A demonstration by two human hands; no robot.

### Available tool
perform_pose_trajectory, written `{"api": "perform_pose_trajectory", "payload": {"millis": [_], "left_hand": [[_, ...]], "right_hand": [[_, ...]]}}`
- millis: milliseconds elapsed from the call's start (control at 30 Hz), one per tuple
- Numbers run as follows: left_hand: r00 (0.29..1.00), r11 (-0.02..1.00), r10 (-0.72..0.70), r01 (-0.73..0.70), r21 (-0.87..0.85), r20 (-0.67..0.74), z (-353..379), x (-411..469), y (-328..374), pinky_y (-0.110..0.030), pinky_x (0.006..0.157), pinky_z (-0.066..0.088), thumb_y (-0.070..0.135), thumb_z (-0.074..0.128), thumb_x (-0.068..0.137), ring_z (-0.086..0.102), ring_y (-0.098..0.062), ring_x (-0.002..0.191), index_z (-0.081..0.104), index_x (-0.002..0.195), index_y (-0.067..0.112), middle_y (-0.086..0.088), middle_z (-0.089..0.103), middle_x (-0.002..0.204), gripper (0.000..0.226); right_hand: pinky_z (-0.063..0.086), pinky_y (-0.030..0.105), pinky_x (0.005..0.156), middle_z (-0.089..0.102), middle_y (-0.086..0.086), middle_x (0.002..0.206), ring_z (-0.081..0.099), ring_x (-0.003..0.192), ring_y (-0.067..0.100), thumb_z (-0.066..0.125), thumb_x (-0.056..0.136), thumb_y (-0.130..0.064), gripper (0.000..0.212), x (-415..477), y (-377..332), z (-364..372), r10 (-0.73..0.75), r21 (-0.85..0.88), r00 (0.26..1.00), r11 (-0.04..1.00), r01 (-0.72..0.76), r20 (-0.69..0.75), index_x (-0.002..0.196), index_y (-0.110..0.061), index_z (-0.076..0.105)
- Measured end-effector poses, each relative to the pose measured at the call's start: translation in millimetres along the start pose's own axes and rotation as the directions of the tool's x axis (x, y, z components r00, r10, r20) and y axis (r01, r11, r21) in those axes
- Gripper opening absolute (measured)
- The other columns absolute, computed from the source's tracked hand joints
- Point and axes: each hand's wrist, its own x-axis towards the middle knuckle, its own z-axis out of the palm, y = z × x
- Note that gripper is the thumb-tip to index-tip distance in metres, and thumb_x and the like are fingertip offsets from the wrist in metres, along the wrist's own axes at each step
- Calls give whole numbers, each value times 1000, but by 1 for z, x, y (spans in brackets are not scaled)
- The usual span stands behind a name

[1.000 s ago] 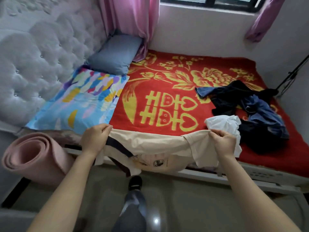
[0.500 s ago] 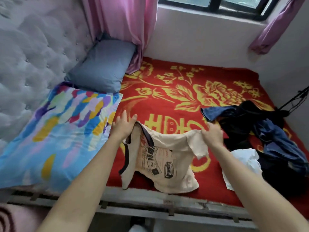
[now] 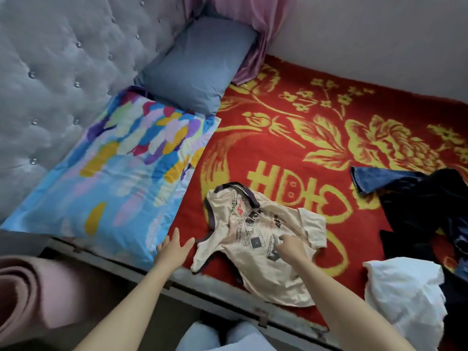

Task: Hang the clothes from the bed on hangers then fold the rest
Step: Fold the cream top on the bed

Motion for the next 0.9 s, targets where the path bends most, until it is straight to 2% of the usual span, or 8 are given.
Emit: {"api": "perform_pose_trajectory", "payload": {"millis": [100, 167, 267, 367, 467, 633, 767, 900], "left_hand": [[998, 998, -56, 55, -27, -34, -1, -1, -6, -41, 115, 17, 54, 36, 95, 16, -31, 142, 9, 151, 16, -14, 21, 155, 73], [995, 994, -91, 89, -68, -35, 0, -3, -7, -40, 115, 16, 53, 38, 95, 15, -31, 143, 9, 151, 16, -14, 20, 155, 73], [987, 977, -159, 153, -149, -36, 10, -6, -11, -39, 114, 20, 52, 42, 94, 18, -33, 141, 11, 151, 17, -12, 19, 155, 74], [982, 966, -186, 175, -191, -38, 27, -5, -11, -38, 112, 23, 50, 46, 93, 20, -31, 141, 13, 151, 18, -9, 20, 156, 74], [974, 952, -224, 215, -219, -16, 52, 6, -6, -39, 112, 25, 48, 45, 93, 19, -30, 141, 15, 150, 18, -9, 20, 156, 72], [962, 948, -271, 271, -166, 23, 86, 31, 4, -38, 114, 19, 45, 45, 95, 18, -28, 142, 16, 150, 17, -10, 17, 156, 69], [945, 930, -326, 316, -187, -21, 107, 67, 11, -38, 109, 27, 45, 45, 95, 19, -26, 141, 18, 149, 19, -8, 15, 157, 66], [941, 915, -339, 323, -241, -25, 123, 95, 11, -33, 108, 28, 39, 44, 97, 25, -24, 140, 15, 150, 18, -8, 20, 155, 65]], "right_hand": [[47, 30, 77, 51, 14, 135, 55, 111, 26, 46, 88, -14, 42, 20, -16, -4, -98, -56, 995, 993, 99, 32, 129, -7, 51], [49, 35, 84, 54, 15, 131, 56, 110, 29, 48, 88, -15, 42, 31, -26, -7, -167, -95, 985, 981, 170, 40, 129, -6, 52], [51, 34, 80, 61, 14, 117, 59, 100, 28, 47, 86, -16, 31, 49, -45, -9, -238, -133, 968, 960, 246, 75, 113, -8, 61], [49, 34, 81, 60, 12, 112, 57, 100, 28, 47, 87, -18, 21, 69, -59, -9, -307, -208, 946, 923, 323, 108, 101, -9, 59], [49, 35, 83, 56, 12, 122, 53, 108, 29, 49, 90, -23, 26, 97, -73, -4, -373, -312, 914, 859, 406, 160, 111, -12, 57], [47, 39, 91, 50, 10, 130, 47, 117, 28, 54, 89, -23, 37, 136, -90, 11, -446, -391, 866, 772, 501, 227, 124, -12, 51], [41, 40, 102, 38, 5, 145, 35, 131, 25, 62, 87, -30, 61, 184, -110, 29, -532, -466, 799, 652, 598, 281, 141, -19, 35], [32, 39, 107, 23, 7, 154, 21, 141, 24, 60, 88, -35, 69, 220, -130, 46, -629, -553, 720, 503, 665, 293, 145, -22, 24]]}}
